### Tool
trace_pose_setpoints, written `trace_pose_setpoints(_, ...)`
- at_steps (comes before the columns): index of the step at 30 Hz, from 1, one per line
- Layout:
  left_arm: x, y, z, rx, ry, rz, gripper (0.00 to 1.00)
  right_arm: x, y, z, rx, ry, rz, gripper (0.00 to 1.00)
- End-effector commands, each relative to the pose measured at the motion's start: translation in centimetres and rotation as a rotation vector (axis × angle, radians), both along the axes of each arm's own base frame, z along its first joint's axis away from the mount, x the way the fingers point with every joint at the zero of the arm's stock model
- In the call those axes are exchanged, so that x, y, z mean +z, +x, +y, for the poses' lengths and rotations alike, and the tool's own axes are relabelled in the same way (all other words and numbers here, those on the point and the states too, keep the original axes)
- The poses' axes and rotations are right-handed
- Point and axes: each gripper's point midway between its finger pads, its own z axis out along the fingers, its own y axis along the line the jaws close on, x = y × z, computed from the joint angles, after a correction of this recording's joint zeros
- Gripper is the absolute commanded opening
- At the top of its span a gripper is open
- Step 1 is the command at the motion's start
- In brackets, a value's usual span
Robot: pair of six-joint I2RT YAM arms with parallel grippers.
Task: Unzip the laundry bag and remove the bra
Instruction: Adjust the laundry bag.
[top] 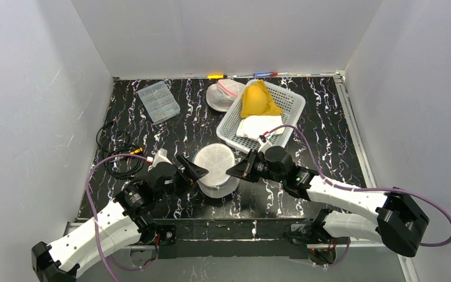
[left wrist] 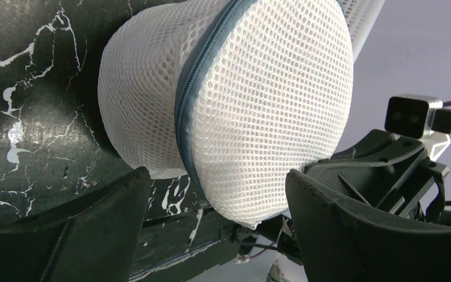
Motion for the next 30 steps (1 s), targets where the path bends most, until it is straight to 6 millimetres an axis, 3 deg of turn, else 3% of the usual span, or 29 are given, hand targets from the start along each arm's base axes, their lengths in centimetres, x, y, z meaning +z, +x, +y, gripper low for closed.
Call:
trace_pose_setpoints(1, 0.4, -0.8, -0.9, -0.09, -0.007, -0.013, 0.83, 1.3, -0.3, 0.3, -0.003, 0.092, 0.002, 0.01)
trace_pose_setpoints(9, -0.1, -0.5, -3.5, -0.123, -0.114, 0.011, 0.61, 1.0, -0.6, -0.1, -0.019, 0.132, 0.017, 0.01)
trace_pose_setpoints(17, -1.7, -0.6, -3.7, -0.124, -0.1, 0.051, 0.66, 1.1, -0.7, -0.5, -0.035, 0.165, 0.025, 0.01)
trace_pose_setpoints(19, -1.7, -0.4, -3.6, -0.114, -0.107, 0.037, 0.62, 1.1, -0.8, -0.4, -0.032, 0.174, 0.032, 0.01)
trace_pose_setpoints(30, -1.2, 0.2, -4.0, -0.117, -0.132, -0.008, 0.03, 1.1, -1.0, -0.6, -0.017, 0.164, 0.008, 0.01)
